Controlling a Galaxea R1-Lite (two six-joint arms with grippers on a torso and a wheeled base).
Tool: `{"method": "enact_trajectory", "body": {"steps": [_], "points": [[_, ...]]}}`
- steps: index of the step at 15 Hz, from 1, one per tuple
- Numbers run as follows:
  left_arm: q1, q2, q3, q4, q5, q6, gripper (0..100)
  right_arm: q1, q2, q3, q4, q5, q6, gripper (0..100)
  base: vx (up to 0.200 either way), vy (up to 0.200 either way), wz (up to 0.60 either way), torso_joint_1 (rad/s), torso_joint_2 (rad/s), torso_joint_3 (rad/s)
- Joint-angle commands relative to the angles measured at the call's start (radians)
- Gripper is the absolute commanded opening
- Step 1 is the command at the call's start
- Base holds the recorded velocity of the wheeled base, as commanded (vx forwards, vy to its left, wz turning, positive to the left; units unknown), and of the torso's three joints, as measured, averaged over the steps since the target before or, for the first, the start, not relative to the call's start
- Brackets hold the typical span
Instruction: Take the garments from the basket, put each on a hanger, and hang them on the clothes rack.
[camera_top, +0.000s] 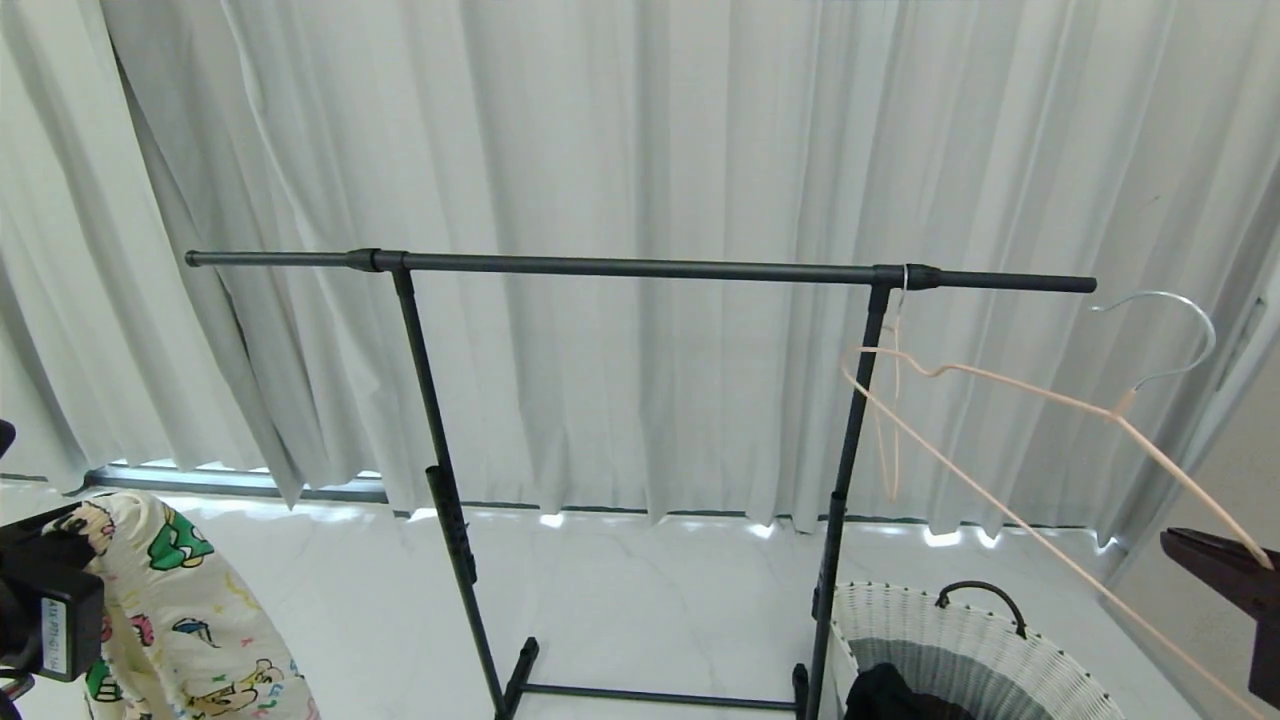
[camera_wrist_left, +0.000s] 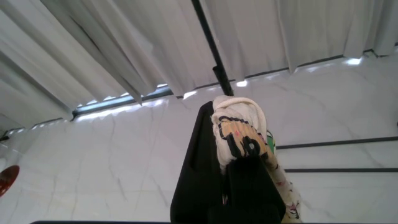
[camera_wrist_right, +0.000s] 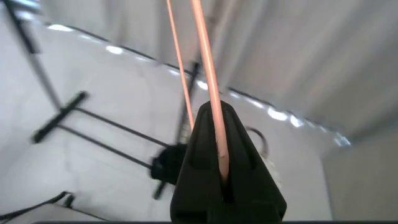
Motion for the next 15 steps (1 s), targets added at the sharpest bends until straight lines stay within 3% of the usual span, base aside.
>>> {"method": "enact_trajectory", "body": {"steps": [1,4,8,12,13,15], "points": [[0.000,0.000,0.000,-0.001,0.000,0.000,0,0.099,0.016,-0.004,0.001,-0.002,-0.002,0,0.000,0.200,0.00,0.002,0.00,-0.002],[-0.014,0.000,0.000,-0.001,0.000,0.000,0,0.237,0.083,-0.005,-0.001,-0.007,0.000,0,0.000,0.200,0.00,0.005,0.00,0.001],[-0.135,0.000,0.006,-0.001,0.000,0.000,0,0.366,0.211,-0.002,-0.073,-0.007,0.018,0,0.000,0.000,0.00,0.000,0.00,0.000],[-0.210,0.078,-0.034,-0.001,0.048,-0.014,0,0.514,0.363,-0.002,-0.215,-0.011,0.113,0,0.000,0.000,0.00,0.000,0.00,0.000],[-0.212,0.118,-0.059,-0.001,0.082,-0.049,0,0.551,0.389,0.001,-0.229,-0.017,0.139,0,0.000,0.000,0.00,0.000,0.00,0.000],[-0.275,0.202,-0.120,-0.001,0.157,-0.207,0,0.639,0.426,-0.008,-0.235,-0.045,0.228,0,0.000,0.000,0.00,0.000,0.00,0.000]]}}
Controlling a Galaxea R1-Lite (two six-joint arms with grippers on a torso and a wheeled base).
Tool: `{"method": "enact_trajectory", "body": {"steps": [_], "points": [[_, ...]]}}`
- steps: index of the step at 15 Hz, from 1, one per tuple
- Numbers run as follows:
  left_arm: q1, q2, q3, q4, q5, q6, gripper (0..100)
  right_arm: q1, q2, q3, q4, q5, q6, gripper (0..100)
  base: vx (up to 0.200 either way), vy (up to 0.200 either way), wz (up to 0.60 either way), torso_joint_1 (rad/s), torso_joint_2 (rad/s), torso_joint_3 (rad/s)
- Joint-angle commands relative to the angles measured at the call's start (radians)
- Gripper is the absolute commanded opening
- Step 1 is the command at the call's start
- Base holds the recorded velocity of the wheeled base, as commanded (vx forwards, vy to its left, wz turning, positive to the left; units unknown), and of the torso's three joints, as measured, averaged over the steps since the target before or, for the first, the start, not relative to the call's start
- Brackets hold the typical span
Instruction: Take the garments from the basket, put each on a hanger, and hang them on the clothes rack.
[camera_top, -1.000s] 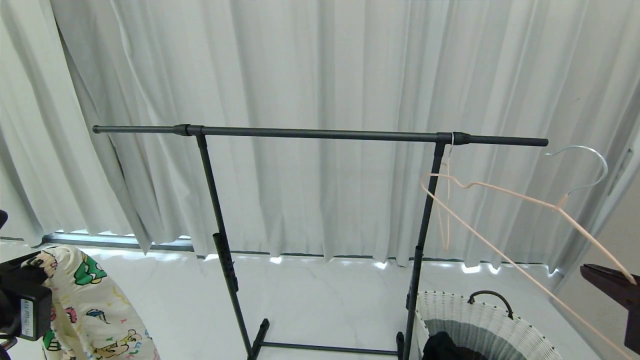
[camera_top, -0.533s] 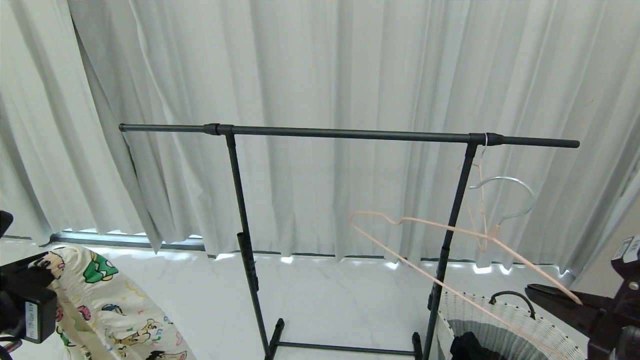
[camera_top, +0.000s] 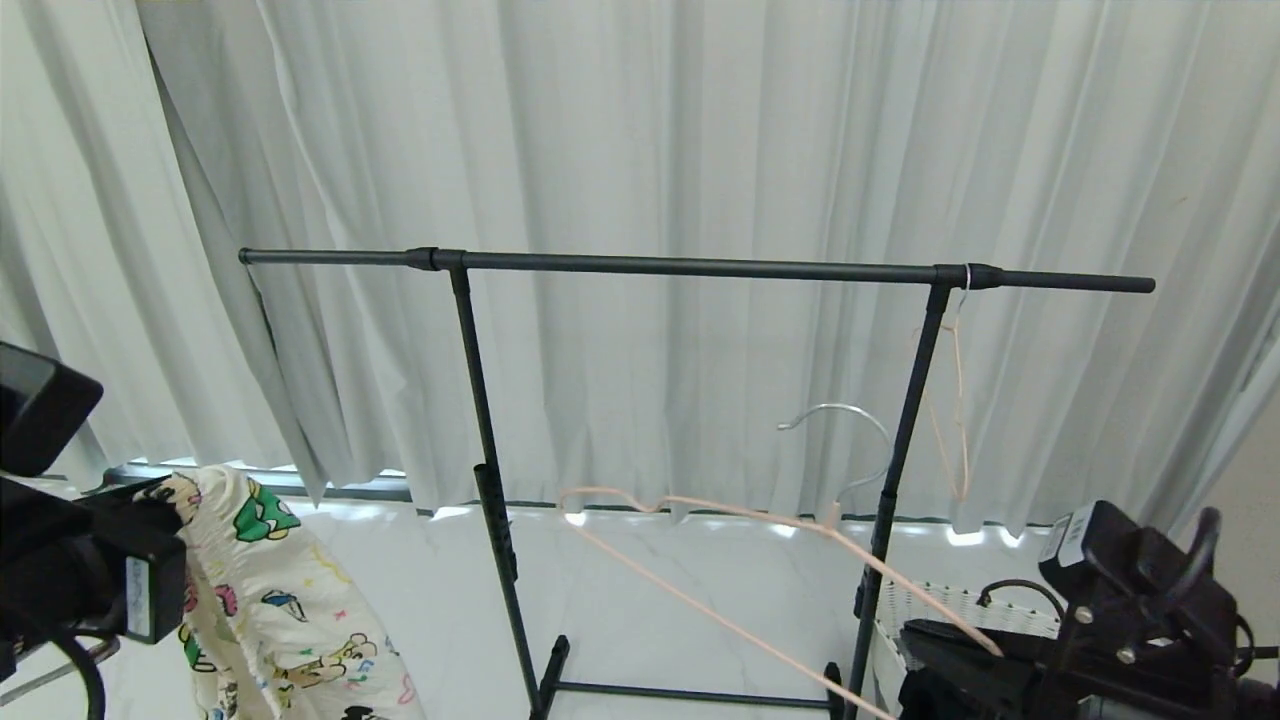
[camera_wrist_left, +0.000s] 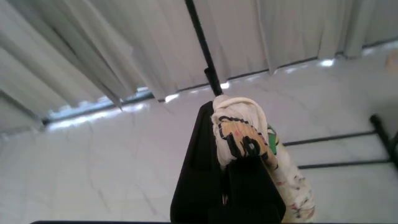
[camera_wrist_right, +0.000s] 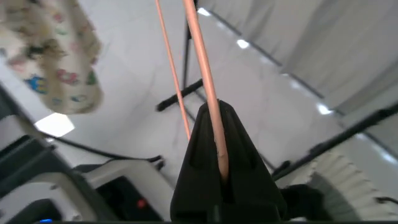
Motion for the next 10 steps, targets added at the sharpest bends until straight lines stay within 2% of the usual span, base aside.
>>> {"method": "enact_trajectory", "body": {"steps": [1,3,5,10], "points": [[-0.088,0.129,-0.068,-0.001,0.093,-0.123,0,0.098,0.071,-0.016,-0.007,-0.021,0.058,0,0.000,0.000,0.00,0.000,0.00,0.000],[-0.219,0.256,-0.073,-0.001,0.300,-0.307,0,0.188,0.088,-0.017,-0.040,-0.062,0.110,0,0.000,0.000,0.00,0.000,0.00,0.000],[-0.308,0.355,-0.085,-0.001,0.432,-0.440,0,0.228,0.093,-0.019,-0.060,-0.104,0.119,0,0.000,0.000,0.00,0.000,0.00,0.000],[-0.314,0.390,-0.094,-0.001,0.423,-0.427,0,0.252,0.096,-0.037,-0.077,-0.105,0.121,0,0.000,0.000,0.00,0.000,0.00,0.000]]}}
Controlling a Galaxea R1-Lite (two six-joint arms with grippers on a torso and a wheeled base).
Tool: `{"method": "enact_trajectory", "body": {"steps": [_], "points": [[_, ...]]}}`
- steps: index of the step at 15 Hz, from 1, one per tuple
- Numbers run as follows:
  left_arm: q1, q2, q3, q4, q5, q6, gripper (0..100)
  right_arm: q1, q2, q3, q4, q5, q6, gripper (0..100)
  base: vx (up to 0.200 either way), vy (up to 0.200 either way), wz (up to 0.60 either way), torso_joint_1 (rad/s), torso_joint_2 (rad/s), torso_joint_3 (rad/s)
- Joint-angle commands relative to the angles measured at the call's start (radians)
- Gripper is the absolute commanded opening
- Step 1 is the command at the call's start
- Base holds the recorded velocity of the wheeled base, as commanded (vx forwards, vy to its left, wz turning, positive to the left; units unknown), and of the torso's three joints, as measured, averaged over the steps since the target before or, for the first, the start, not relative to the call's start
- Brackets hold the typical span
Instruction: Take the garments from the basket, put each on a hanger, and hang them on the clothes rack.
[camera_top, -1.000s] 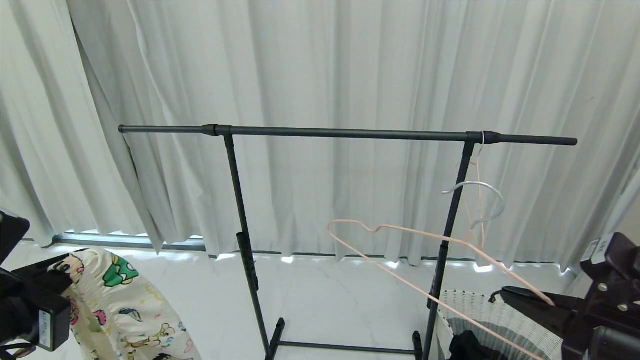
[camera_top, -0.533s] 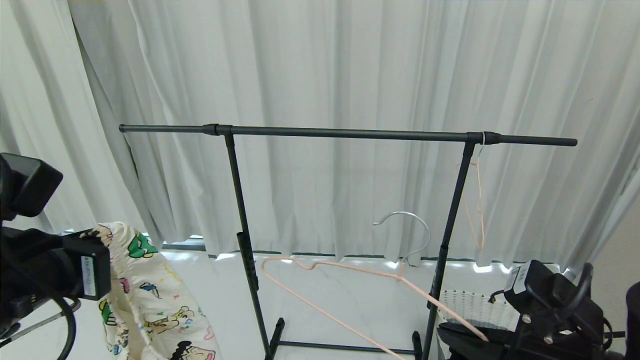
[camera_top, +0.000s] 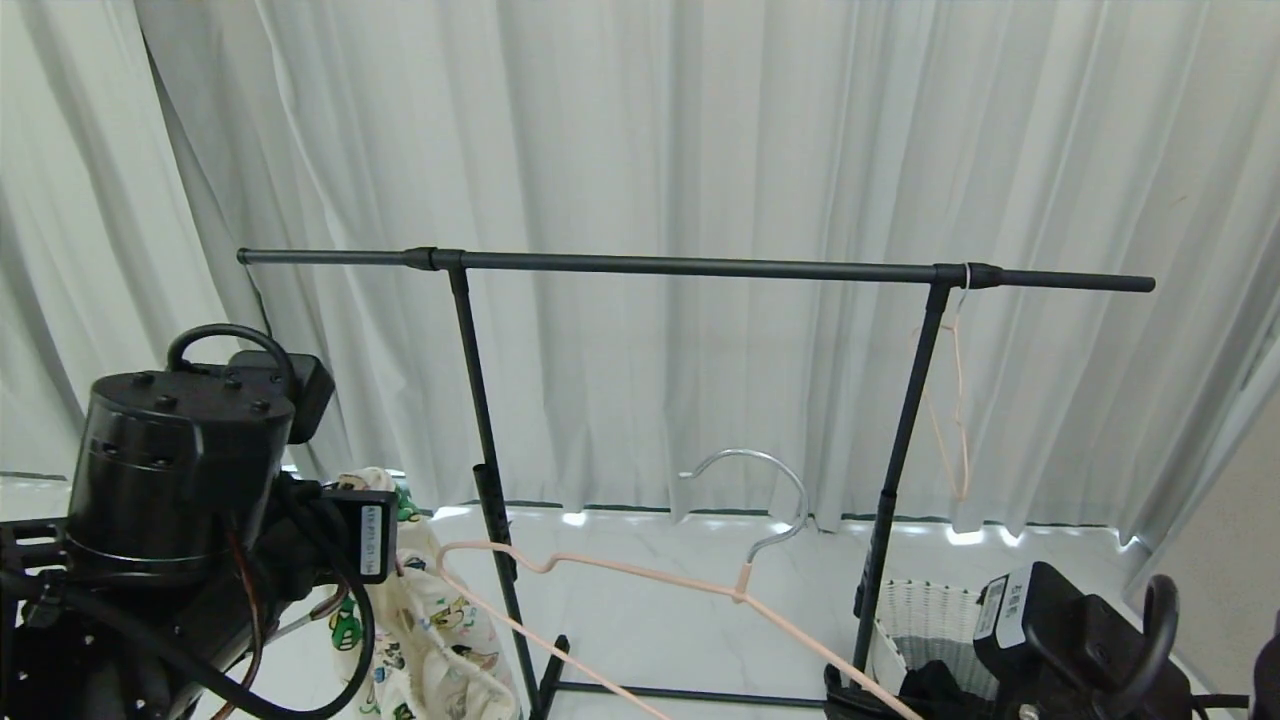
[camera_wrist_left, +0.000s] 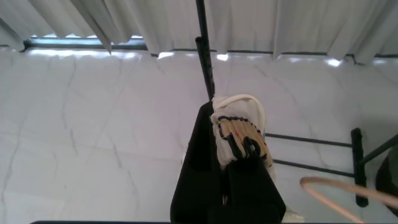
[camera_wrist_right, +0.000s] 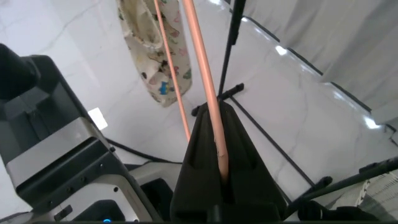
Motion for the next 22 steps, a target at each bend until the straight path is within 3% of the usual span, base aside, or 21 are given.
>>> {"method": "enact_trajectory", "body": {"steps": [1,13,17,22], "points": [[-0.004,0.037,-0.002,0.000,0.001,0.000,0,0.013,0.010,-0.004,-0.001,0.000,0.001,0,0.000,0.000,0.00,0.000,0.00,0.000],[-0.009,0.049,-0.004,-0.013,0.000,0.004,0,0.051,0.065,-0.050,0.001,0.000,0.001,0,0.000,0.000,0.00,0.000,0.00,0.000],[0.048,0.086,-0.002,-0.103,0.000,0.075,0,0.067,0.064,-0.050,0.001,0.000,-0.001,0,0.000,0.000,0.00,0.000,0.00,0.000],[0.005,0.072,0.004,-0.108,0.001,0.073,0,0.036,0.088,-0.067,-0.001,-0.003,-0.001,0,0.000,0.000,0.00,0.000,0.00,0.000]]}}
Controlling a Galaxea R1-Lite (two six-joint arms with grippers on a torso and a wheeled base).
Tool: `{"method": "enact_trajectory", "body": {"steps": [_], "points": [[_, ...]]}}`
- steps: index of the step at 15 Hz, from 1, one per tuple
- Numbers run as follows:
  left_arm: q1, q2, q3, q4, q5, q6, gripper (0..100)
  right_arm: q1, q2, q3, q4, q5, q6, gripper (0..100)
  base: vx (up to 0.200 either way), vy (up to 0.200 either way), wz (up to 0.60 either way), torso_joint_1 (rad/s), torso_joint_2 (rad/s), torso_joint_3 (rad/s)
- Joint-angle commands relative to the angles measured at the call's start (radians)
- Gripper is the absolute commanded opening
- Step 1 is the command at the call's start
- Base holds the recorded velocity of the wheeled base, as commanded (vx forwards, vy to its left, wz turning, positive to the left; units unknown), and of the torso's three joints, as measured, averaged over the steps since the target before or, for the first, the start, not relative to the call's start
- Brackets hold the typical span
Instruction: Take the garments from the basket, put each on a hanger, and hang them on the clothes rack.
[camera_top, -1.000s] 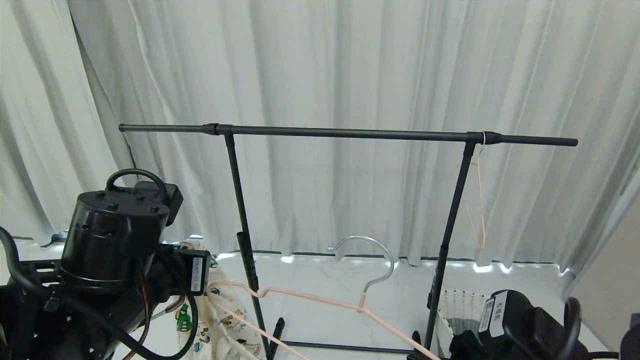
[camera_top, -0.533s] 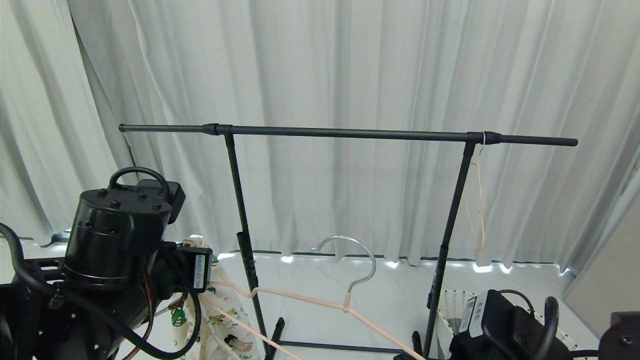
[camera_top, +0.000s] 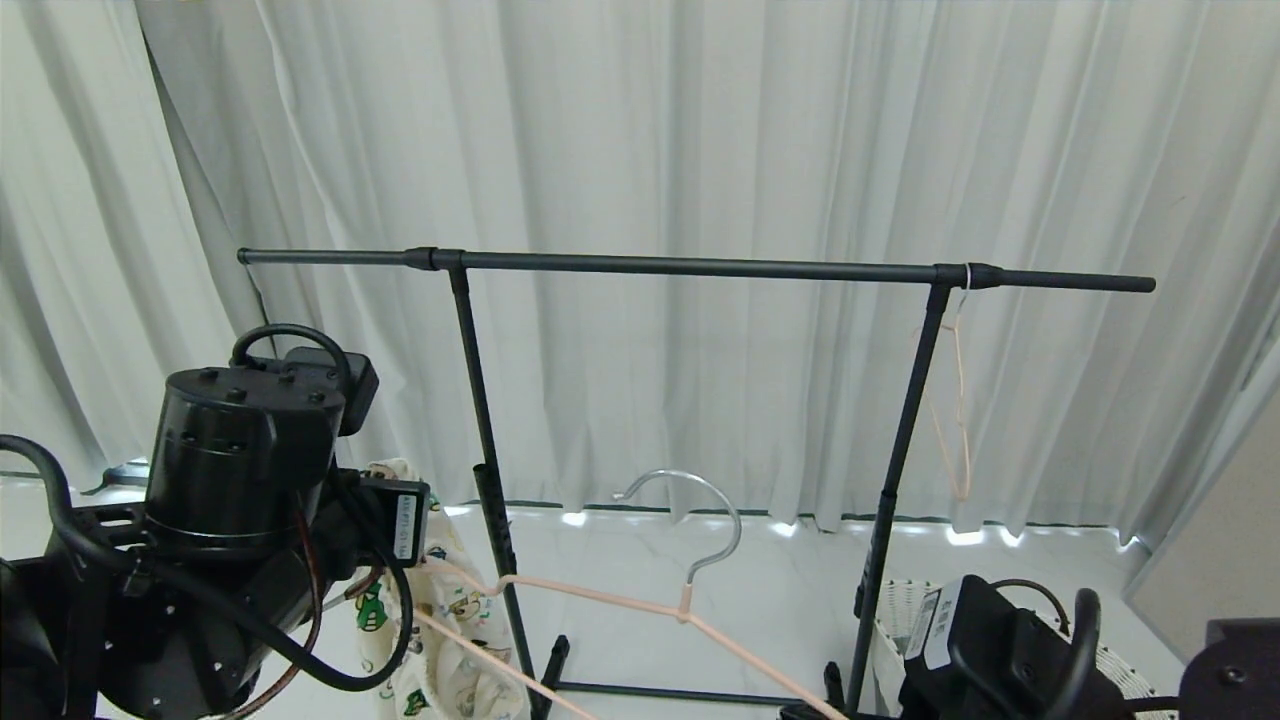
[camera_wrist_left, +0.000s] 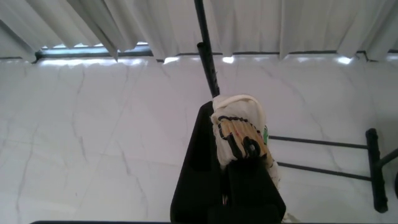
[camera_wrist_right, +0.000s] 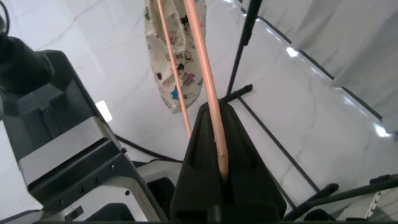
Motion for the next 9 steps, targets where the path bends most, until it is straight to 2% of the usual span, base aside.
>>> {"method": "enact_trajectory", "body": {"steps": [1,6,9], "points": [[-0.028,-0.011,0.002,0.001,0.001,-0.001,0,-0.017,0.025,-0.019,-0.001,-0.002,0.000,0,0.000,0.000,0.00,0.000,0.00,0.000],[-0.045,-0.021,0.006,0.001,0.001,-0.004,0,-0.067,0.082,-0.078,-0.006,-0.002,-0.002,0,0.000,0.000,0.00,0.000,0.00,0.000],[-0.076,-0.027,0.063,-0.081,-0.001,-0.004,0,-0.063,0.180,-0.131,-0.016,-0.062,0.004,0,0.000,0.000,0.00,0.000,0.00,0.000]]}}
